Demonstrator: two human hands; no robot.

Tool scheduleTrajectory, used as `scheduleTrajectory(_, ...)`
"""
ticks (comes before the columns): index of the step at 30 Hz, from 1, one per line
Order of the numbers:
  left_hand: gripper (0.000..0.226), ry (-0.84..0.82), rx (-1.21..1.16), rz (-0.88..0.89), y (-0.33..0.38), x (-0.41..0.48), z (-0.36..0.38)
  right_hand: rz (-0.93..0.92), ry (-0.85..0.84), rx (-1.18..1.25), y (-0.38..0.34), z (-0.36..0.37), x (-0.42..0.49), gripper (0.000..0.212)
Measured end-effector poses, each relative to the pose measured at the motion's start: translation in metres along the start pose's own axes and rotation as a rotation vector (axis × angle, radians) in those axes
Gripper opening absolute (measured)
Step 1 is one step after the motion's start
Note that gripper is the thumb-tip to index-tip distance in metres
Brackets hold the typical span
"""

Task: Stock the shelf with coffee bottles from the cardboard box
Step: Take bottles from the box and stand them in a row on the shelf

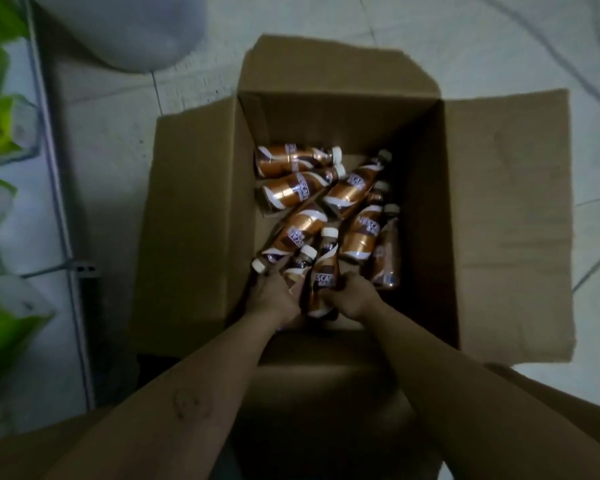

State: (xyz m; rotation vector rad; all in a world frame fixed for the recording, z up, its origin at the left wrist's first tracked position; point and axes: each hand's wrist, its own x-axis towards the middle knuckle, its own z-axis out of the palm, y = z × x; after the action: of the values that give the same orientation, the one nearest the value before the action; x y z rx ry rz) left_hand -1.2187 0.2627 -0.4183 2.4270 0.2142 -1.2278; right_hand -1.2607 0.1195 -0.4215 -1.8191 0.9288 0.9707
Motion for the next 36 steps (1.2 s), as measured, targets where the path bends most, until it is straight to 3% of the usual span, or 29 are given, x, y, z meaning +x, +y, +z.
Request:
scheduleTrajectory(3, 0.068, 0.038, 0.018, -0.016, -0.004, 0.006, 0.002, 0.005, 0.019, 0.090, -0.001, 0.008, 0.006, 0.054)
scheduleTrajectory(6, 0.074, -0.028, -0.027, -0.028, -0.003, -0.006, -0.014, 0.040, 0.000, 0.109, -0.007, 0.005, -0.010, 0.055)
scheduleTrajectory(9, 0.078, -0.044, -0.174, -0.021, 0.008, -0.035, -0.038, -0.038, 0.001, 0.129, -0.012, -0.009, -0.044, 0.069)
scheduleTrajectory(15, 0.080, 0.020, -0.402, 0.275, 0.050, -0.129, -0.121, -0.293, 0.142, 0.259, -0.051, -0.056, -0.144, 0.072)
scheduleTrajectory(18, 0.077, 0.124, -0.422, 0.465, 0.069, -0.202, -0.175, -0.492, 0.261, 0.281, -0.082, -0.087, -0.226, 0.064)
scheduleTrajectory(22, 0.068, 0.310, -0.443, 0.697, 0.083, -0.292, -0.230, -0.769, 0.386, 0.306, -0.112, -0.114, -0.336, 0.037)
scheduleTrajectory(26, 0.067, 0.483, -0.496, 0.925, 0.088, -0.379, -0.267, -0.998, 0.452, 0.349, -0.135, -0.127, -0.432, 0.039)
scheduleTrajectory(32, 0.070, 0.678, -0.490, 1.068, 0.080, -0.473, -0.328, -1.313, 0.510, 0.342, -0.179, -0.137, -0.520, 0.044)
scheduleTrajectory(36, 0.073, 0.832, -0.386, 1.026, 0.063, -0.514, -0.367, -1.435, 0.462, 0.331, -0.220, -0.131, -0.541, 0.050)
